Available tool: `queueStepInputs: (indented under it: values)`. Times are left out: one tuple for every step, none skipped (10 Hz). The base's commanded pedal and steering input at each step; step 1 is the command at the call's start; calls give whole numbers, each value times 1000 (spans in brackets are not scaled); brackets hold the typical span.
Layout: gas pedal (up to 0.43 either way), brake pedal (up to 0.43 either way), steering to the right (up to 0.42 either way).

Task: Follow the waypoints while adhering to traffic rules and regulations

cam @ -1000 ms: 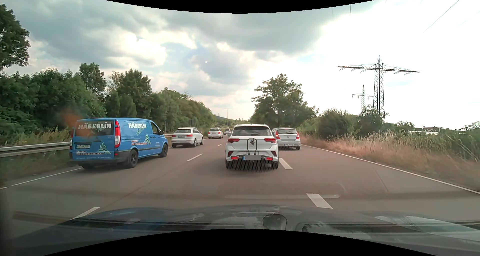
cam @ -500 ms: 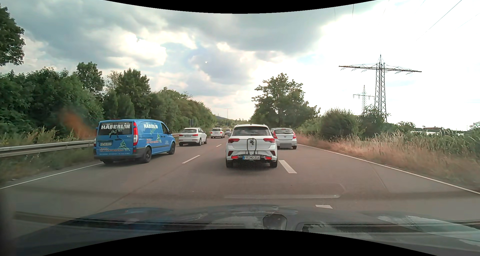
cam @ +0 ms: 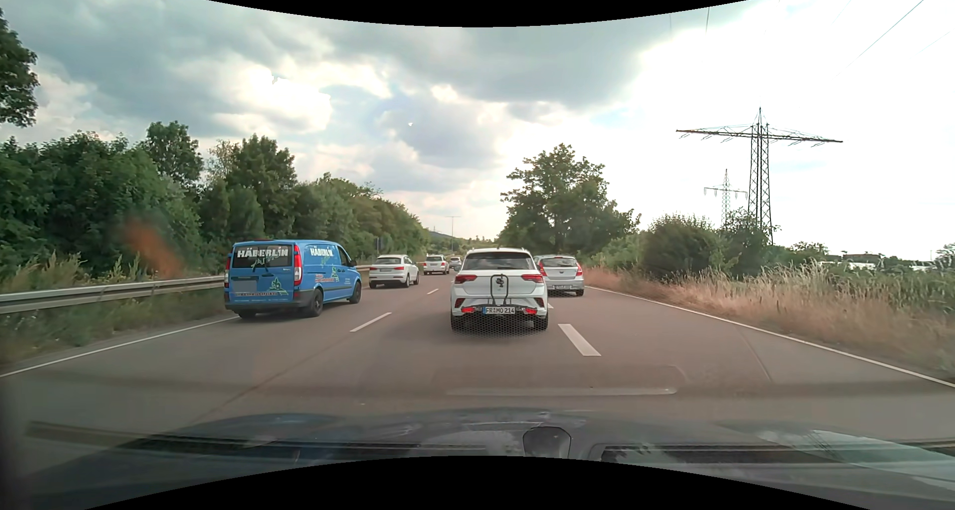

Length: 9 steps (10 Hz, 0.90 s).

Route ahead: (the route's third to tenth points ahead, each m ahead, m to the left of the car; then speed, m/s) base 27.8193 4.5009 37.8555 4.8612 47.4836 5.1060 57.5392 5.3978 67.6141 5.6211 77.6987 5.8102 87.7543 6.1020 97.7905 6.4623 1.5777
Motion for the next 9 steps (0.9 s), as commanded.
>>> queueStepInputs:
  values:
    - [0,0,0]
    - [0,0,0]
    - [0,0,0]
    - [0,0,0]
    - [0,0,0]
    - [0,0,0]
    - [0,0,0]
    - [0,0,-5]
    - [0,0,-9]
